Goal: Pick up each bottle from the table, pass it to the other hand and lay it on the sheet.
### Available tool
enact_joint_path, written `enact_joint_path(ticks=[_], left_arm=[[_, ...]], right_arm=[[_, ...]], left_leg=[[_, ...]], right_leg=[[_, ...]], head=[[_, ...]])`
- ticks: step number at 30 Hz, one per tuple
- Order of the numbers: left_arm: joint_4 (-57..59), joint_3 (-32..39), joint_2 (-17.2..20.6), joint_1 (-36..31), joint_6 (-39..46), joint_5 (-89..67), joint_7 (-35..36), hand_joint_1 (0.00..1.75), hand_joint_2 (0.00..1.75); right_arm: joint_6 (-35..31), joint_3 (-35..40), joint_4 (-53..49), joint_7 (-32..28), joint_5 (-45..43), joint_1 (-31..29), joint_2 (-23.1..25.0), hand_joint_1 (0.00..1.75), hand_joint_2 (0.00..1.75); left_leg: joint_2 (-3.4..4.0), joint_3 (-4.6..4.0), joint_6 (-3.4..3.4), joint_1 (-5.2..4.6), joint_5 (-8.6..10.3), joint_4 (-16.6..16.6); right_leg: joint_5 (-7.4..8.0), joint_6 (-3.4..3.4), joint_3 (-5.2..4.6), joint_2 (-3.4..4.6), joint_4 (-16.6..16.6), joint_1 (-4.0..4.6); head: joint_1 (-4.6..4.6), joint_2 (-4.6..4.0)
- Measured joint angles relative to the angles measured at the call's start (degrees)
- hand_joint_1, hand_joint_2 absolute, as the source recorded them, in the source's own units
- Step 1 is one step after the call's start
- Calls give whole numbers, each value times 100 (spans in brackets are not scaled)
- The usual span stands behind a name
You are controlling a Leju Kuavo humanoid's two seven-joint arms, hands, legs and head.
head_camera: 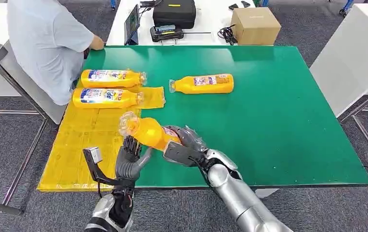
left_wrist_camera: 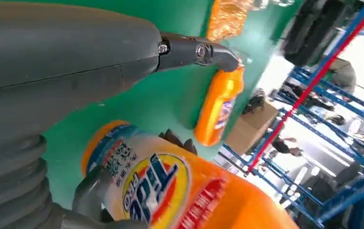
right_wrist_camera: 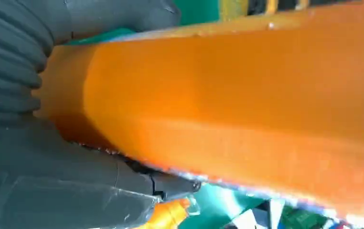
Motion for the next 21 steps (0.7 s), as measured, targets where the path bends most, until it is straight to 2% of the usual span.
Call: enact_joint_path(ticks=[21], left_arm=[[-334,-9,-2,-9,256,-435,-411,0,175]], right_arm=[[-249,391,483,105,-72,-300,258,175,175]], left_leg=[[-3,-5,0,0,0,0]], right_leg=[[0,0,-6,-1,0,0]], head=[[0,0]])
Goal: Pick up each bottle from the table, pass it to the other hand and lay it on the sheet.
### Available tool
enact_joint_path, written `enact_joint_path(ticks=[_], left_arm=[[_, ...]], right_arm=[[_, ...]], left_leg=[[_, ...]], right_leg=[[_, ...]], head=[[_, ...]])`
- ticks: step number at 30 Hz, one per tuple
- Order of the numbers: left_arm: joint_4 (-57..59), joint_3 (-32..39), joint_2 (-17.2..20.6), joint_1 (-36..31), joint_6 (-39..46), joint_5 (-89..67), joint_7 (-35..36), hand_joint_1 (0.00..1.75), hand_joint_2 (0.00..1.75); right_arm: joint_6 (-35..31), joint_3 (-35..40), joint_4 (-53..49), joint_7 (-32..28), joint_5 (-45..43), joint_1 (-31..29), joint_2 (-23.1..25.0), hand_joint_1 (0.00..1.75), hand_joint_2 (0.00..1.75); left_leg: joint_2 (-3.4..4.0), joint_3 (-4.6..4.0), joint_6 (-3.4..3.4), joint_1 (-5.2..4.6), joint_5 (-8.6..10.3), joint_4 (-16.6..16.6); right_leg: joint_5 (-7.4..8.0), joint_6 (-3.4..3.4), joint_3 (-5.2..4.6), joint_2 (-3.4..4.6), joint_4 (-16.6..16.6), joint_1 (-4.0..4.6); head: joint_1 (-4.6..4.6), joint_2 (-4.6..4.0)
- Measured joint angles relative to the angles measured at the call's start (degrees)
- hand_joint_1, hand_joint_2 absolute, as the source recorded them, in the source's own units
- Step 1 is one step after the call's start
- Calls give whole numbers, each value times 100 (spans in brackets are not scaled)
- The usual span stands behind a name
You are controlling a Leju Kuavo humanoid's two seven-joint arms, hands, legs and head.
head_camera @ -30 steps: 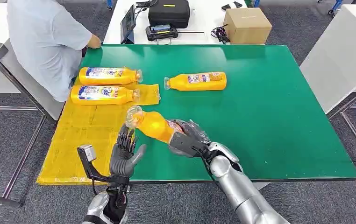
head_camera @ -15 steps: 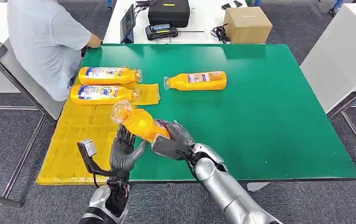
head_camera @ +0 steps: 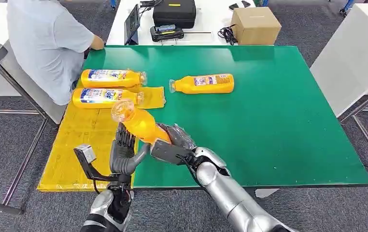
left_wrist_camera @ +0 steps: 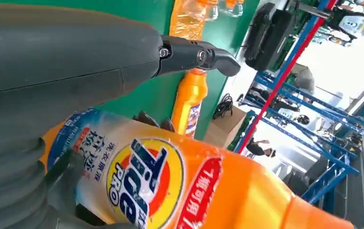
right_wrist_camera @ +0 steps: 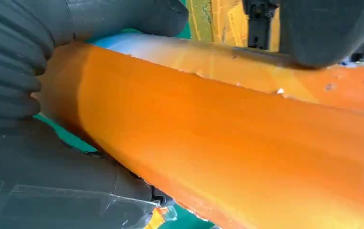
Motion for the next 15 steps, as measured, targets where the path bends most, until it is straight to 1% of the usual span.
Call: enact_joint_path(ticks=[3,6,15], left_arm=[[-20,-59,0,-1,81,-181,40,0,175],[-20,-164,0,-34,172,-475,109,0,175],[-157,-350,0,5,-79,-695,389,0,175]], right_arm=[[-258,22,50,94,184,3,28,175,175],[-522,164,63,288,583,42,68,175,175],[-750,166,44,444,879,236,105,175,175]], left_leg=[[0,0,0,0,0,0],[0,0,0,0,0,0],[-1,0,0,-1,0,0]], right_leg=[[0,0,0,0,0,0],[0,0,0,0,0,0],[0,0,-1,-1,0,0]], head=[[0,0],[0,0],[2,0]])
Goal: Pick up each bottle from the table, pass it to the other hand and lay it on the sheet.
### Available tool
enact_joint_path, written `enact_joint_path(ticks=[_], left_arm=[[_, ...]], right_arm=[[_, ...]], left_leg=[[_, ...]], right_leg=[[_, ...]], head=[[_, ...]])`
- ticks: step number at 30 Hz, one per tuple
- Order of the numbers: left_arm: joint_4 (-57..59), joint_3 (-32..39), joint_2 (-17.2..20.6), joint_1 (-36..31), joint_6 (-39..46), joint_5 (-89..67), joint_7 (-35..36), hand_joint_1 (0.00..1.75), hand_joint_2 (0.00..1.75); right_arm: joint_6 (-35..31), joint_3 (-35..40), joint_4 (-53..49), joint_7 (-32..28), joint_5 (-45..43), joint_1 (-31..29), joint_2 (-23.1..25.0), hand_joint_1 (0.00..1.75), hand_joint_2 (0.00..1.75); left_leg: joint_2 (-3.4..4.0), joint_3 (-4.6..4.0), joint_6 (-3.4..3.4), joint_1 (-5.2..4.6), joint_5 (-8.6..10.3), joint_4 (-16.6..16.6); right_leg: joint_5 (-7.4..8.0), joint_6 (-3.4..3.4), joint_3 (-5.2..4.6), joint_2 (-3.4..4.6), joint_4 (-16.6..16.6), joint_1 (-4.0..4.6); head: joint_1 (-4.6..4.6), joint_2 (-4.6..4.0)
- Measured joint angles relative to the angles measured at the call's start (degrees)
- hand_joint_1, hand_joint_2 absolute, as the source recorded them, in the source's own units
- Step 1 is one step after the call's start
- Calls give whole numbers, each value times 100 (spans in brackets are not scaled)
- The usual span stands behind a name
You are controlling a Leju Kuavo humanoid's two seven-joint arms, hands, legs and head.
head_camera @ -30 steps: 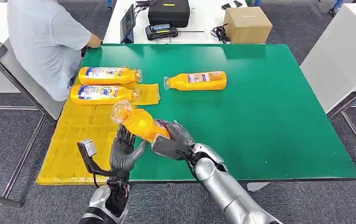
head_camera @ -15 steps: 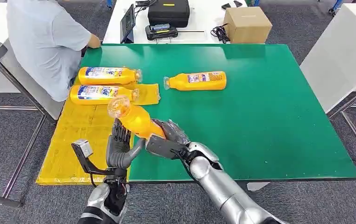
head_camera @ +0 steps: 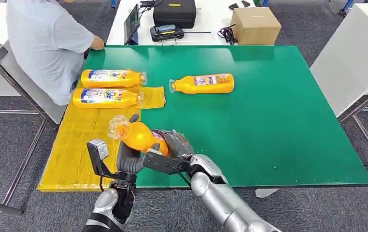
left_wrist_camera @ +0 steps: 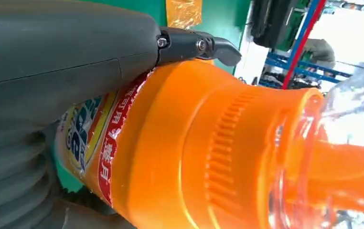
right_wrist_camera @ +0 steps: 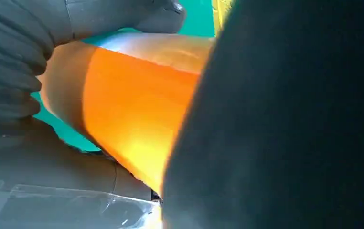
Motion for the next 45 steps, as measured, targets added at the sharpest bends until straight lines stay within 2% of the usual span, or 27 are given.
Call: enact_joint_path(ticks=[4,5,6,7,8,14,15,16,17,18,25,26,36,39,40,43,45], left_arm=[[-35,-26,2,33,-114,83,100,0,175],[-35,-28,2,34,-122,96,105,21,175],[-35,-28,2,34,-124,105,98,162,175],[-35,-33,2,33,-124,103,76,162,175],[-35,-33,2,32,-122,109,57,175,175],[-35,-33,2,28,-111,138,-94,175,175],[-33,-33,2,27,-111,142,-103,175,175],[-33,-33,2,27,-113,175,-112,175,175],[-33,-33,2,27,-114,212,-127,175,175],[-33,-33,2,26,-114,252,-149,175,175],[-39,-33,2,19,-105,326,-308,175,175],[-44,-33,2,19,-87,326,-326,175,175],[-271,35,2,58,149,273,-402,175,175],[-345,66,2,53,740,-196,-374,175,175],[-367,92,2,50,1032,-470,-348,175,175],[-356,258,44,-86,1953,-1972,-245,175,175],[-321,440,74,-261,2267,-3042,-109,175,175]], right_arm=[[-11,-66,-33,2,133,40,4,175,175],[-11,-74,-37,0,144,44,7,175,175],[2,-85,-44,-11,148,47,15,175,175],[13,-96,-44,-26,153,47,22,175,175],[13,-105,-44,-37,161,46,33,175,175],[116,-179,-44,-87,98,35,83,171,175],[140,-188,-44,-103,65,33,83,145,175],[175,-197,-42,-114,28,30,83,145,175],[207,-208,-42,-133,-20,26,83,58,175],[230,-219,-41,-142,-44,15,83,0,175],[321,-249,18,-188,-142,-43,87,0,175],[324,-249,28,-192,-155,-44,96,0,0],[140,-256,81,-162,-158,-55,173,0,0],[-110,-295,66,-48,-9,43,190,0,0],[-196,-341,35,17,50,103,190,0,175],[-293,-522,-150,61,227,323,184,0,175],[-295,-645,-295,59,334,437,184,0,175]], left_leg=[[2,0,0,0,0,0],[2,1,0,0,0,0],[1,0,0,0,0,0],[1,0,0,0,0,0],[1,1,0,1,0,0],[0,0,0,1,0,0],[1,0,0,0,0,0],[1,0,0,0,0,0],[1,0,0,0,0,0],[1,0,0,0,0,0],[1,0,0,0,0,0],[1,0,0,0,0,0],[1,0,0,1,0,0],[-1,0,0,1,0,0],[-2,0,0,1,0,0],[-1,-2,0,1,0,0],[-2,-2,0,1,0,0]], right_leg=[[0,0,-1,1,0,0],[0,0,0,1,0,0],[0,0,0,0,0,0],[0,0,-1,1,0,1],[0,0,0,1,0,1],[0,0,0,0,0,0],[0,0,0,1,0,0],[0,0,0,1,0,0],[0,0,0,1,0,0],[0,0,0,1,0,0],[0,0,0,1,0,0],[0,0,0,1,1,1],[0,0,0,1,0,0],[0,0,1,0,0,0],[0,0,0,-1,0,0],[0,0,-1,0,1,1],[0,0,0,-1,1,1]], head=[[-2,0],[-2,0],[-2,0],[-2,0],[-2,0],[-2,0],[-2,0],[-2,0],[-2,0],[-2,0],[-2,0],[-2,0],[-2,0],[-2,0],[-2,0],[0,0],[-2,0]])
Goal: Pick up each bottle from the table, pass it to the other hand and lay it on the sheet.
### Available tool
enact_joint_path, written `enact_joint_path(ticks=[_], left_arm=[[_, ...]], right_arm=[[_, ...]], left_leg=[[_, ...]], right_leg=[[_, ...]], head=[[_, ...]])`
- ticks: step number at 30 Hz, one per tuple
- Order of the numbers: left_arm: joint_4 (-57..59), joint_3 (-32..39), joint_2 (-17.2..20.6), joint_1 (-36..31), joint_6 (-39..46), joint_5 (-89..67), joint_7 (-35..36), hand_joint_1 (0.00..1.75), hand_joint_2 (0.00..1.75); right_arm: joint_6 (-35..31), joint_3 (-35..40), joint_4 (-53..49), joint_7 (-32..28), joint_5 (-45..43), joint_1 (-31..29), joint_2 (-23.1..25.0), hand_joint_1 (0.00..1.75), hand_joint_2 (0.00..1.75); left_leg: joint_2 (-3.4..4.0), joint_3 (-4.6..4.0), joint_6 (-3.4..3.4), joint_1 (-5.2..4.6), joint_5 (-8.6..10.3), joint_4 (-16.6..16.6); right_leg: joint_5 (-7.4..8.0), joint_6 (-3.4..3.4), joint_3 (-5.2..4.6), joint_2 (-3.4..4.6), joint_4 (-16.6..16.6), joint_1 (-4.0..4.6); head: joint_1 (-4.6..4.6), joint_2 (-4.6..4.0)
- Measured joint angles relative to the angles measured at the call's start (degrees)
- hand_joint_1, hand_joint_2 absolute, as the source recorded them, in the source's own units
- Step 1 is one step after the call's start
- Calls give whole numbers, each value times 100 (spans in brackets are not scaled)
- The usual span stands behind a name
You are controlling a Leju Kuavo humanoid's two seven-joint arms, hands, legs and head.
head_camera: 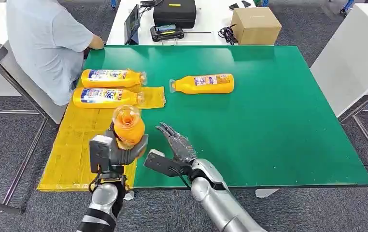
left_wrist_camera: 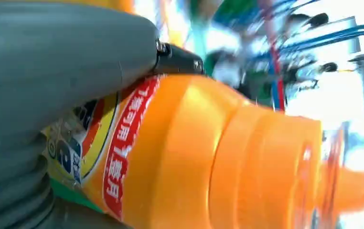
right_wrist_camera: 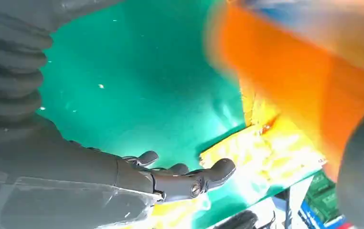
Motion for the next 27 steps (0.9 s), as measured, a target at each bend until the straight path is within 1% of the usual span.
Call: enact_joint_path(ticks=[2,7,9,13,15,18,21,23,25,27], left_arm=[[15,224,26,-124,-26,-500,33,175,175],[44,546,31,-221,-97,-708,33,175,175],[48,640,31,-240,59,-967,50,175,175],[17,992,31,-287,31,-1203,181,175,175],[-4,1199,37,-302,141,-1782,257,175,175],[48,1265,158,-349,150,-3701,827,175,175],[410,1239,350,-405,-72,-5476,1635,175,175],[702,1188,461,-433,-66,-6103,1950,175,175],[972,1117,546,-485,-81,-6464,2106,175,175],[1260,881,694,-583,-142,-6801,2466,175,175]], right_arm=[[13,-98,-107,-7,61,57,0,0,175],[42,-249,-240,-24,113,136,20,0,175],[-2,-284,-286,-88,142,167,31,0,175],[-87,-308,-602,-194,223,330,46,0,175],[-81,-310,-830,-247,227,446,46,0,175],[-35,-310,-1104,-319,139,590,37,0,175],[35,-334,-1291,-373,24,703,9,0,175],[72,-378,-1340,-424,-29,746,-13,0,175],[116,-402,-1361,-470,-57,769,-31,0,175],[164,-413,-1372,-511,-83,774,-35,0,175]], left_leg=[[1,1,0,0,0,0],[1,1,0,1,1,0],[2,-1,0,0,0,0],[2,-1,0,0,0,0],[1,-1,0,1,0,0],[1,-1,0,1,0,-1],[9,2,0,1,0,-1],[8,2,0,1,0,-1],[3,1,-1,1,1,-1],[5,2,-1,0,1,0]], right_leg=[[0,0,0,1,0,0],[0,0,0,0,1,0],[0,0,-1,1,1,0],[0,0,-2,1,1,0],[-1,0,-4,1,1,0],[-1,-1,-4,0,1,0],[-1,-1,-4,2,1,0],[0,-1,-5,2,1,0],[0,-1,-4,1,1,0],[0,-1,-4,2,1,0]], head=[[2,0],[2,0],[2,0],[2,0],[2,0],[2,0],[2,0],[2,0],[2,0],[2,0]])
